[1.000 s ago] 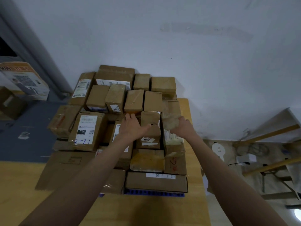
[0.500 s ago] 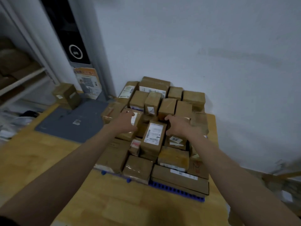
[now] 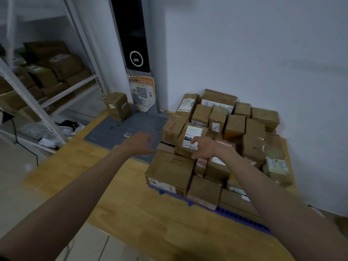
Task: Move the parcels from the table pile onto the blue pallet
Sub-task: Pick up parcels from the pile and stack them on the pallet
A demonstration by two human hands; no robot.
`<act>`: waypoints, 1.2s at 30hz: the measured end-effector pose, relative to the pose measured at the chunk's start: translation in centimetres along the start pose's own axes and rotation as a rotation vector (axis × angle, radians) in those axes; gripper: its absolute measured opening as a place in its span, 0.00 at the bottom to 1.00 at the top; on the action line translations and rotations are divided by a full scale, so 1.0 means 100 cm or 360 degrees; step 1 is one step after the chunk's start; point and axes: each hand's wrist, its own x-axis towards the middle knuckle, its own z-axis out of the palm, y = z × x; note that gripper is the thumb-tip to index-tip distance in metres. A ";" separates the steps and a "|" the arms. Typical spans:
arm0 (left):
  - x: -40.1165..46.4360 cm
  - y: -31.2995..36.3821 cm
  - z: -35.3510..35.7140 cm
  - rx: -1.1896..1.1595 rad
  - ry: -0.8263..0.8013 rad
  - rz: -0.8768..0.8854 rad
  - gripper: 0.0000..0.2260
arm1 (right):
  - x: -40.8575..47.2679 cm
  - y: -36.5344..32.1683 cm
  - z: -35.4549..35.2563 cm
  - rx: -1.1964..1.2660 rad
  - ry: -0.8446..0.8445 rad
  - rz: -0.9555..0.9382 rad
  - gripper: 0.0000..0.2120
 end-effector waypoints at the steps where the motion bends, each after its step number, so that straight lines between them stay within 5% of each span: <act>1: -0.002 -0.015 -0.001 -0.0031 -0.0016 0.0002 0.08 | 0.006 -0.014 0.006 0.0000 0.0008 -0.0011 0.32; 9: -0.009 -0.122 -0.013 -0.0119 -0.0048 -0.0057 0.29 | 0.050 -0.111 0.053 0.0079 0.0042 0.0010 0.27; 36: 0.080 -0.271 -0.058 -0.0106 -0.0086 -0.0332 0.25 | 0.244 -0.198 0.064 0.0263 -0.0243 -0.0050 0.27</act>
